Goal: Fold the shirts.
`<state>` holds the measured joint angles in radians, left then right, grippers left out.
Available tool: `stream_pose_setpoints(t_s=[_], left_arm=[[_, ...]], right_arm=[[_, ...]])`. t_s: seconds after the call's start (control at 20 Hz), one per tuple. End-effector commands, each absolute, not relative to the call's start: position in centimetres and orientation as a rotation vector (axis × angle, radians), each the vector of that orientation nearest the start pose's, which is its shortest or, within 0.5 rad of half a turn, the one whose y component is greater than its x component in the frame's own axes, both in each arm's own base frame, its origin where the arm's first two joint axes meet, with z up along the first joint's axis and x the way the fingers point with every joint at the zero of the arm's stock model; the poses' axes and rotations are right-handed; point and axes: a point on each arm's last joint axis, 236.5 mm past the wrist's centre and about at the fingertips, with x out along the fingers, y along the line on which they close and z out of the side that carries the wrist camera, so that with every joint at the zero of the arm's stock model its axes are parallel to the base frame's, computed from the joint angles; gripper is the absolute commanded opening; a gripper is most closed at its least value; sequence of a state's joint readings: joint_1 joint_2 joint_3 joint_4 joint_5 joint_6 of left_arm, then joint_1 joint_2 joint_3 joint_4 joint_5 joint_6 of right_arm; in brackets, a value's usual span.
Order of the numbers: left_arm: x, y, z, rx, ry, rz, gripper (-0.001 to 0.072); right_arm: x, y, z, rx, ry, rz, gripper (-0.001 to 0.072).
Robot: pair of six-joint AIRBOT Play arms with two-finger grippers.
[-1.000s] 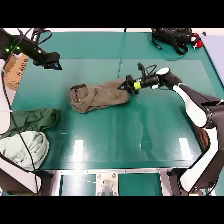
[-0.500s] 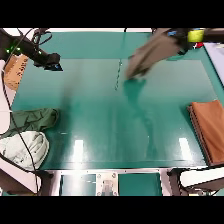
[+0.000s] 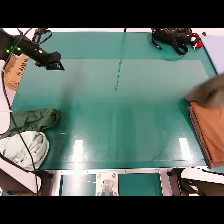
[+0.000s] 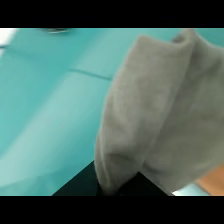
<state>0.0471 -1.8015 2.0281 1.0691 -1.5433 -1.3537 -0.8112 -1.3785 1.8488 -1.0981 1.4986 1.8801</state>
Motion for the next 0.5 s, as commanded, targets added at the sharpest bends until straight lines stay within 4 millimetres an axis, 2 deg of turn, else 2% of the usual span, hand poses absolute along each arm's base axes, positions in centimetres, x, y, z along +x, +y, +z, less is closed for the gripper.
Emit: stream_pose_setpoints(t_s=[0.0,0.25,0.35,0.45], left_arm=[[49.7,-9.7,8.9,-0.205,1.213,-0.534,0.0024],[49.6,-9.8,8.9,-0.208,1.212,-0.539,0.0024],[49.6,-9.8,8.9,-0.210,1.212,-0.540,0.0024],[49.6,-9.9,9.0,-0.212,1.210,-0.543,0.0024]], right_arm=[[27.7,-26.1,17.0,1.039,0.899,-0.764,0.0019],[19.0,-25.7,12.2,1.214,0.951,-0.969,0.0020],[16.1,-25.8,11.2,1.248,0.950,-1.040,0.0020],[14.9,-26.2,11.4,1.264,0.922,-1.058,0.0020]])
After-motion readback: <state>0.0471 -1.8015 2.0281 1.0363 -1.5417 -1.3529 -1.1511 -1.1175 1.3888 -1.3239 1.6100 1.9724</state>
